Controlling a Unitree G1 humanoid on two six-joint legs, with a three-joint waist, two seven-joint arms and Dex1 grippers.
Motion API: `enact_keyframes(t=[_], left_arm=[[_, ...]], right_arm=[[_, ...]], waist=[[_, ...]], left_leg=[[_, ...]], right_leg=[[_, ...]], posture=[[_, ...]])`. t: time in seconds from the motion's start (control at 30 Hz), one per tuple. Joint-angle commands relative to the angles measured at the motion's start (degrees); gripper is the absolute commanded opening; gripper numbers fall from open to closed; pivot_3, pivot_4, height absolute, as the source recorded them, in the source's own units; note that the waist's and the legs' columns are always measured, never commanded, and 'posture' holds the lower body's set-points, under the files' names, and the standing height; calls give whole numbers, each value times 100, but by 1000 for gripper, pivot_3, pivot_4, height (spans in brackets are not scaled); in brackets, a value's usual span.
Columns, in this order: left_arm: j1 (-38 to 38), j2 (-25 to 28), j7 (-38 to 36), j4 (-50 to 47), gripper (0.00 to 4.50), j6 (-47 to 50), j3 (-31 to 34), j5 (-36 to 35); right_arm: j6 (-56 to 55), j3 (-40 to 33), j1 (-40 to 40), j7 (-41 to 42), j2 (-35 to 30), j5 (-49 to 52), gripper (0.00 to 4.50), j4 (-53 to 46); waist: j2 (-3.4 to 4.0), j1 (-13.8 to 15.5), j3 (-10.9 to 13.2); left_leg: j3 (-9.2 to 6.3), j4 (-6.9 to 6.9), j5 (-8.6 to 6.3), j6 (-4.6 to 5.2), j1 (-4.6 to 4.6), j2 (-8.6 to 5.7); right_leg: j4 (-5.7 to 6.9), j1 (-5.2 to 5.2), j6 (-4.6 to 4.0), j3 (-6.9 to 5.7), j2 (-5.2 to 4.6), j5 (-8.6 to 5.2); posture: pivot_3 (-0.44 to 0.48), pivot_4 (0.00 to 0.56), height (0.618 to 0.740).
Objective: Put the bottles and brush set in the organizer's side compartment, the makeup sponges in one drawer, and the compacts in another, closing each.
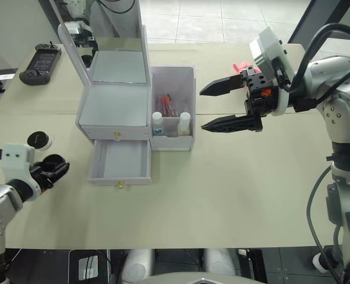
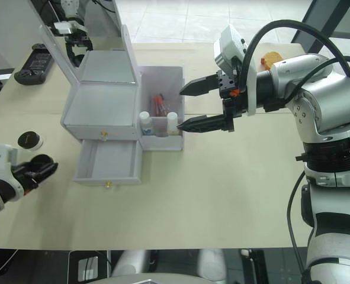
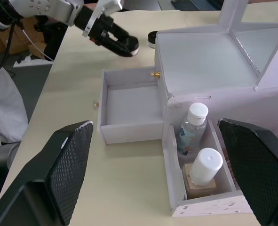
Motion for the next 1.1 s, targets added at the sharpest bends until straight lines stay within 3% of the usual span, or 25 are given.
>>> enact_keyframes(t=[0.03, 0.27, 0.73, 1.1], left_arm=[[-34, 385, -878, -590, 2917, -112, 239, -531], [-259, 1337, -2532, -609, 2917, -159, -431, -995], [-1202, 1395, -2694, -321, 2917, -591, -2607, -26], [-1417, 1643, -3061, 9, 2917, -786, -2861, 451]], right_arm=[[6, -208, -205, 10, -116, 42, 4500, -110], [101, -263, -110, -217, -17, 122, 4500, -219], [444, -598, 153, -523, -364, 413, 4500, -657], [432, -625, 245, -670, -417, 409, 4500, -760]], waist=[[1, -1, 0], [2, -24, 1], [1, -22, 3], [1, -56, 3]], left_leg=[[1, 0, 0, 0, 0, 0], [2, -3, -1, 1, -1, 1], [3, -3, -1, 2, -1, 1], [2, -3, -2, 4, -3, 2]], right_leg=[[1, 1, 0, 1, 0, 0], [0, -3, 0, 3, 3, 0], [40, -7, 1, 6, 4, -1], [42, -11, 2, 6, 6, -1]], posture=[[0, 150, 740], [0, 150, 740], [0, 150, 740], [0, 150, 740]])
